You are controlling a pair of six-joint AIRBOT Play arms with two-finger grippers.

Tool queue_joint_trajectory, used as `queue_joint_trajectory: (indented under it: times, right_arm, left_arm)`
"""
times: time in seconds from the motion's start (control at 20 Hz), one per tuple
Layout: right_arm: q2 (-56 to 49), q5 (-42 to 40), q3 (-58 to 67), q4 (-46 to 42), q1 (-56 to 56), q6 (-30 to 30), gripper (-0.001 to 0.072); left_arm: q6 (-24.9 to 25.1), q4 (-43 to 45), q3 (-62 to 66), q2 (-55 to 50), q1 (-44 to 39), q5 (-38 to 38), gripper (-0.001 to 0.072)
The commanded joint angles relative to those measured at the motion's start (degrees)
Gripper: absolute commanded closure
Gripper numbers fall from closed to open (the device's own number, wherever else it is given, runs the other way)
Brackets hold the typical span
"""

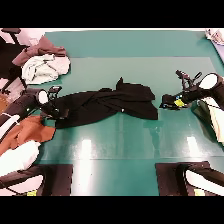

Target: Fold the shirts.

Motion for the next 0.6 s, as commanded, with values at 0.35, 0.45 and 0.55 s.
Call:
queue_joint_trajectory:
  times: [0.35,0.45,0.55]
  right_arm:
    - [0.0,0.2,0.0,0.0,0.0,-0.6,0.0445]
    - [0.0,0.3,0.0,0.0,0.0,-0.6,0.0445]
    - [0.0,0.6,0.0,0.0,0.0,-0.6,0.0445]
  left_arm:
    - [1.7,-0.7,5.2,12.7,0.0,-12.8,0.0018]
    - [3.3,-4.2,4.9,12.7,0.0,-15.8,0.0019]
    - [4.7,-6.7,4.4,12.7,0.0,-18.4,0.0019]
